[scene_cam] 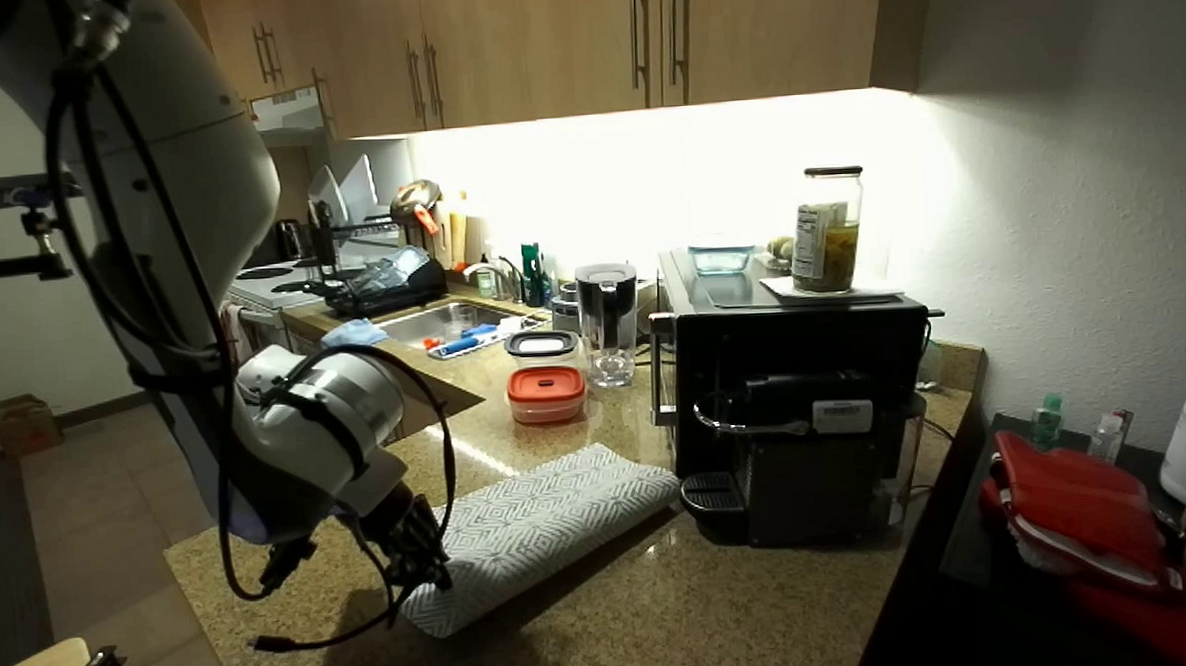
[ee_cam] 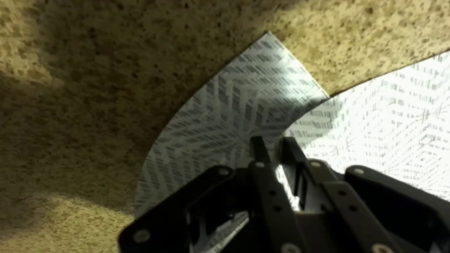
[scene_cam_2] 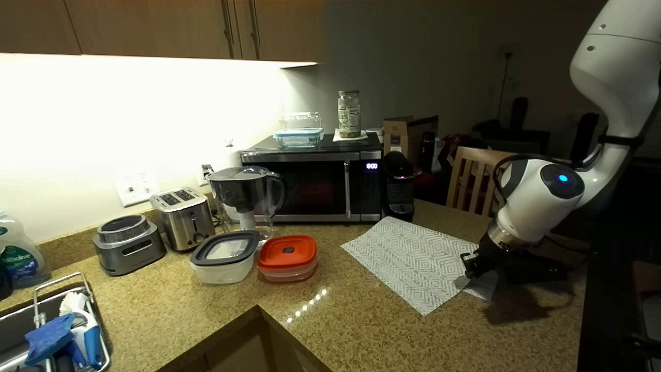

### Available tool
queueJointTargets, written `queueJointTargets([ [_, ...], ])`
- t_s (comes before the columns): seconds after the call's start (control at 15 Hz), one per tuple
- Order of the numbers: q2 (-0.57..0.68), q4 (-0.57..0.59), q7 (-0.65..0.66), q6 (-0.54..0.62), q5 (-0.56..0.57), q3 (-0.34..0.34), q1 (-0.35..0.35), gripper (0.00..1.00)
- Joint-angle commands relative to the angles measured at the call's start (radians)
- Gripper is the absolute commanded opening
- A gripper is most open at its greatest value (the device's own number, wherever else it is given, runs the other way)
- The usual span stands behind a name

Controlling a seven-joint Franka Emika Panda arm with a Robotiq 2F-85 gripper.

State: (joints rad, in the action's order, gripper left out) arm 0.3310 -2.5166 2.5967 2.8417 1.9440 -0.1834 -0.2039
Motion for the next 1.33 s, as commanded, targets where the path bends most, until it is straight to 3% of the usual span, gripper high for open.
queueJointTargets([
  [0.0, 0.02, 0.002, 0.009, -0.034, 0.053, -0.06, -0.068, 0.0],
  [0.2, 0.009, -0.023, 0.009, -0.002, 0.087, -0.094, -0.112, 0.0],
  [0.8, -0.057, -0.114, 0.008, 0.372, 0.29, -0.154, -0.212, 0.0],
  [1.07, -0.114, -0.138, 0.003, 0.442, 0.28, -0.129, -0.222, 0.0],
  [1.27, -0.172, -0.17, -0.004, 0.454, 0.273, -0.077, -0.189, 0.0],
])
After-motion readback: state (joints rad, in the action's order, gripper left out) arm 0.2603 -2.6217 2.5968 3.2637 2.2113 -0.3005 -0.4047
